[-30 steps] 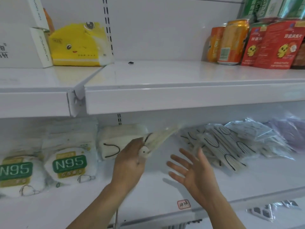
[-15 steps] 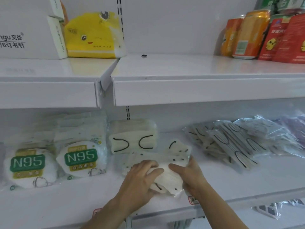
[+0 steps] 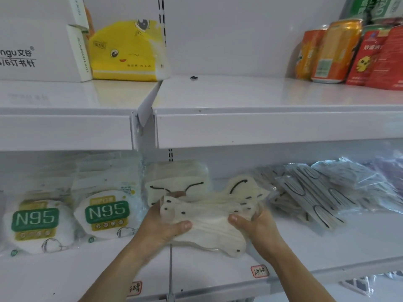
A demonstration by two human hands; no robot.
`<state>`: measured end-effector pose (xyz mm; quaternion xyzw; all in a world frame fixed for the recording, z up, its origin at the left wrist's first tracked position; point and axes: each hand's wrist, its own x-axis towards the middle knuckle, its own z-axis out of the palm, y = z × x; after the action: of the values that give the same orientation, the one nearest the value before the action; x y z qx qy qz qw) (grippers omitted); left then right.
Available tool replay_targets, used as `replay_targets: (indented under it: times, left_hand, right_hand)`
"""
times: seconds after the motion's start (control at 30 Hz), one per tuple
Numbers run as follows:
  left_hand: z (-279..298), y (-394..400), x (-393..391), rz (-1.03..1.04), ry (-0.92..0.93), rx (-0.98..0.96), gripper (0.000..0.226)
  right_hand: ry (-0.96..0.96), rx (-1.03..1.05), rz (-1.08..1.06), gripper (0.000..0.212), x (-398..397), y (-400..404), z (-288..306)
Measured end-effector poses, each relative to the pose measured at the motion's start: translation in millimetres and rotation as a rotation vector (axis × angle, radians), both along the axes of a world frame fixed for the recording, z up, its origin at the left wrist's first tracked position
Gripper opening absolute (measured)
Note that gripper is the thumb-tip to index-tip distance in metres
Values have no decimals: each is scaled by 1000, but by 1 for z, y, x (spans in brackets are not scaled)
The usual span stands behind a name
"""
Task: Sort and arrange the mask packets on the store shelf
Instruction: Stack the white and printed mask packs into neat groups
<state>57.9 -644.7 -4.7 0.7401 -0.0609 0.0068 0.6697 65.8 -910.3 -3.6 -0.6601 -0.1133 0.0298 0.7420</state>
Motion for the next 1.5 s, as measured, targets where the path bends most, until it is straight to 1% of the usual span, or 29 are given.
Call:
replay_targets:
  times: [0.07, 0.13, 0.2, 0.23, 0.27, 0.33, 0.4, 0.47, 0.53, 0.57, 0.67, 0.73, 0.8, 0.83, 0.87, 0.93, 0.97, 1.0, 1.03, 1.07, 1.13, 1.2, 1.3, 1.4, 1.5]
  left_hand:
    - [2, 0, 1, 78, -97, -20, 68]
    - [0, 5, 2, 158, -181, -18, 68]
    - [-7, 12, 0, 189, -210, 22, 72]
    - [-13, 16, 0, 188, -204, 43, 74]
    - [-18, 19, -1, 176, -185, 61, 76]
    - [-31, 22, -1, 130, -132, 82, 80]
    - [-39, 21, -3, 72, -93, 74, 84]
    - [-42, 16, -4, 35, -82, 68, 84]
    - [-42, 13, -6, 38, -84, 75, 86]
    - [-42, 13, -5, 61, -91, 75, 86]
    - [-44, 17, -2, 128, -93, -4, 83]
    - [-45, 20, -1, 136, -80, -64, 84]
    - [-47, 21, -1, 127, -66, -88, 86]
    - [-49, 21, 0, 114, -61, -100, 87]
    - [-51, 22, 0, 101, -52, -105, 88]
    - [-53, 24, 1, 67, -23, -102, 89]
    - [-53, 24, 1, 52, -6, -95, 88]
    - [-54, 24, 1, 35, 7, -81, 87]
    - [-55, 24, 0, 21, 16, -65, 86]
    - [-54, 23, -1, 9, 19, -54, 85]
    - [-51, 22, -3, -7, 25, -63, 84]
    - [-48, 23, -4, 2, 52, -86, 83]
    - [-49, 27, -3, 5, 62, -73, 89]
    - [-52, 29, -1, 11, 14, -4, 100]
    - [-53, 28, 0, 33, -31, 57, 97]
  right_hand:
    - [33, 20, -23, 43, 3, 0, -5]
    - [63, -4, -114, 44, 9, -4, -12]
    - [27, 12, -141, 66, 16, -15, -21]
    - [23, 23, -123, 73, 18, -21, -23]
    - [23, 5, -116, 75, 20, -25, -25]
    - [57, -80, -103, 68, 24, -25, -31]
    - [142, -132, -75, 53, 25, -15, -38]
    - [162, -202, -71, 52, 25, -8, -48]
    - [109, -284, -93, 48, 23, -2, -48]
    - [78, -317, -115, 51, 21, -2, -45]
    - [4, -395, -201, 70, 16, -1, -35]
    - [-109, -495, -234, 83, 16, 0, -29]
    - [-203, -510, -259, 100, 12, 6, -22]
    - [-273, -563, -277, 105, 11, 7, -20]
    - [-361, -656, -279, 107, 9, 9, -17]
    - [-500, -924, -200, 99, 11, 12, -17]
    - [-517, -1046, -135, 96, 12, 14, -17]
    - [-516, -1109, -91, 94, 15, 16, -19]
    - [-505, -1110, -82, 88, 17, 19, -20]
    - [-500, -1068, -106, 78, 19, 22, -22]
    - [-516, -950, -180, 51, 21, 25, -23]
    - [-509, -884, -217, 36, 21, 25, -23]
    - [-477, -844, -308, 24, 25, 24, -22]
    - [-397, -773, -426, 18, 32, 20, -21]
    - [-345, -703, -527, 18, 30, 15, -15]
